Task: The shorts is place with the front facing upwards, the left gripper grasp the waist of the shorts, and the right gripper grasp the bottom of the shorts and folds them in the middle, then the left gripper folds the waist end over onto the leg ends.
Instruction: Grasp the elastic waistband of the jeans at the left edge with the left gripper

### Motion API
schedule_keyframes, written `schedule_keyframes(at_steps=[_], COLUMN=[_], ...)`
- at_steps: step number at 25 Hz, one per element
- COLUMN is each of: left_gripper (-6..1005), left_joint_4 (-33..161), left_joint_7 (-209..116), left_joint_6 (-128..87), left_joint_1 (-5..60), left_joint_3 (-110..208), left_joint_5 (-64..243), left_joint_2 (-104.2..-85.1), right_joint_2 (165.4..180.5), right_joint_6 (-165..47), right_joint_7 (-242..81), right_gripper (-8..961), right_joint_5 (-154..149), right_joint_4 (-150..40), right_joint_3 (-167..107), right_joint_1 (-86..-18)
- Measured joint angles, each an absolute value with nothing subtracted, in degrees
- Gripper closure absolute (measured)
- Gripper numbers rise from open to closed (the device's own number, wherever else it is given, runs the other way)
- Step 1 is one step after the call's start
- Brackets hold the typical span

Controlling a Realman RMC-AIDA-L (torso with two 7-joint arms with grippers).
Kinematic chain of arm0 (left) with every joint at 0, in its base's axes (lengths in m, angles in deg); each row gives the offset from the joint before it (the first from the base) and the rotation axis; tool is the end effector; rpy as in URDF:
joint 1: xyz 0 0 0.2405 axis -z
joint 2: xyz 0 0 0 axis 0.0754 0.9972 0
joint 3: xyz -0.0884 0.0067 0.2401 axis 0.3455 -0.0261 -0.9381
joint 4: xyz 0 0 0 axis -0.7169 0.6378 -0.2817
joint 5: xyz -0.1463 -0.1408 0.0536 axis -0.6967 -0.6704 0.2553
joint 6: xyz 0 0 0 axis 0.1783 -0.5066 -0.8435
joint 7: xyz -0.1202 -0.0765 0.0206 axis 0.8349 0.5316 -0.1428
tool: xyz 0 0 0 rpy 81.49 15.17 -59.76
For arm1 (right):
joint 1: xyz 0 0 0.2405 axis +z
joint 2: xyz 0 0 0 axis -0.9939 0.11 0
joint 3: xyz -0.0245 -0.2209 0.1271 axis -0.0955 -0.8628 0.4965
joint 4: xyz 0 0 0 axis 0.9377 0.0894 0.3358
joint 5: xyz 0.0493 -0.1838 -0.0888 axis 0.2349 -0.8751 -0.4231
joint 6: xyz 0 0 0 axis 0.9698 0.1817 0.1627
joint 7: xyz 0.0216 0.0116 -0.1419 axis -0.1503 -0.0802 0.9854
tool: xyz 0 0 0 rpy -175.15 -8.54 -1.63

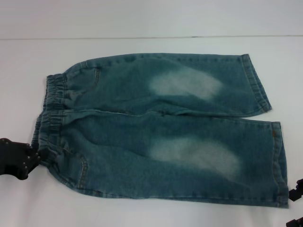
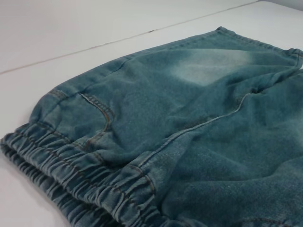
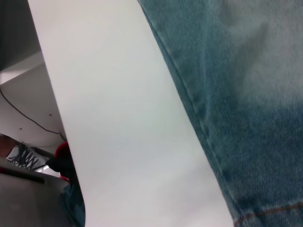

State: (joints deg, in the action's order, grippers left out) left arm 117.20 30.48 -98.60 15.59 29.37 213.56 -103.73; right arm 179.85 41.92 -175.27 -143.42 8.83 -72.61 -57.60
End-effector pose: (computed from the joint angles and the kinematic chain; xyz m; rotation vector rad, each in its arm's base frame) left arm -0.3517 0.2781 0.0348 -2.5052 -0.7592 -0.2029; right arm 0.2962 0.2734 0.0459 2.9708 -0.7827 0.4957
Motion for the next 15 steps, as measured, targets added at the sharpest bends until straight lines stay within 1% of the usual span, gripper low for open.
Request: schedule_keyframes(at_steps=[14,15], left_gripper=[922,922], left_joint_4=[116.1,116.1], left_joint_7=[30.3,30.3], left_joint_6=[-97.1,-97.1], left_joint_1=[15.4,15.4], left_joint_3=[29.3,29.3], left_joint_5=[213.6,213.6], left_joint_2=[-103.66,-103.65], right_joint_2=[179.94,179.94], right_joint_6=[40.3,40.1], right_joint_7=[-172.4,-172.0], right_gripper=[103,121], right_joint_5=[-140.7,-140.6], right_joint_4=[6.5,6.0], right_joint_3=[-73.0,-73.1], right_joint_1=[-57.4,-57.4])
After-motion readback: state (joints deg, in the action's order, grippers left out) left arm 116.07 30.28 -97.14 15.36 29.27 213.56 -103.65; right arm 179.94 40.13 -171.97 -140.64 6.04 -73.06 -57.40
